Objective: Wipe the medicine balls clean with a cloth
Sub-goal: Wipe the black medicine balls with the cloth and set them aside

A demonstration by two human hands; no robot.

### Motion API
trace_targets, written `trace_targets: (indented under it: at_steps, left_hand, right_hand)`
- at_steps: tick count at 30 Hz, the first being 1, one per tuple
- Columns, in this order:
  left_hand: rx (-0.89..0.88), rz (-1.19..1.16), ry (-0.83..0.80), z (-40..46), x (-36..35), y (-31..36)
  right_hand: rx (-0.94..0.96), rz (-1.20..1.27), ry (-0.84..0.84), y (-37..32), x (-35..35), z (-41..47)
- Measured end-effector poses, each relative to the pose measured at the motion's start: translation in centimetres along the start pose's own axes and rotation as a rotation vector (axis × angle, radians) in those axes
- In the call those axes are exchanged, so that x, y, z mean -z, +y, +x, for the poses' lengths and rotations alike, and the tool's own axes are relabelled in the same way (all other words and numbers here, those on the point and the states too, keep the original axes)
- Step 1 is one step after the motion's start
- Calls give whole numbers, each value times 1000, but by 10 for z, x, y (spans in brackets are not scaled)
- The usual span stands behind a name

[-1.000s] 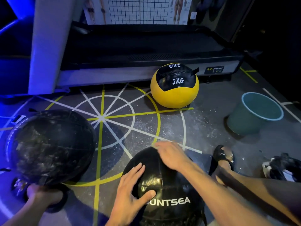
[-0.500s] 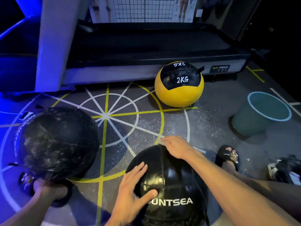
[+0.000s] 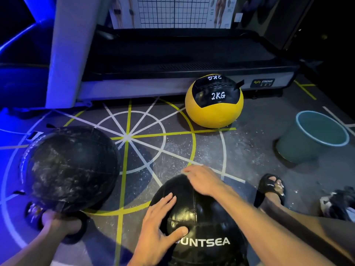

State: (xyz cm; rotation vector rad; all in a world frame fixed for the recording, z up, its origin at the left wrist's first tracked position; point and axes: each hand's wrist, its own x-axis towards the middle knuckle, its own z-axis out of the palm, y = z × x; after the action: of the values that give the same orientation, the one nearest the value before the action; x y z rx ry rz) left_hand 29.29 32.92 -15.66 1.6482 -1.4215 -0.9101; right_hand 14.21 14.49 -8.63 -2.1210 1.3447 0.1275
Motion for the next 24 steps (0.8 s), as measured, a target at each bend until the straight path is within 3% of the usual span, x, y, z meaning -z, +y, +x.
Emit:
trace_targets:
  at_steps: [5,11,14,17,20,24]
  left_hand:
    - [-8,-9,12,0,4,-5]
    - [3,-9,-9,-2,5,-1]
    - [4,-6,4,1,11,-4]
    - [22,-14,-39,5,24,-11]
    - [74,-82,-85,7,46,-20]
    - [120,3,-146,11,79,-19]
  right_hand:
    - [240,-43,-165,-23,2,-49]
    - [-83,68,111,36,14,-37]
    - [88,76,193,12,-9,-63]
    - [235,55,154,-3,-26,-78]
    - [152,68,189,15,-32,-84]
    - [-10,306,260,54,-47,-108]
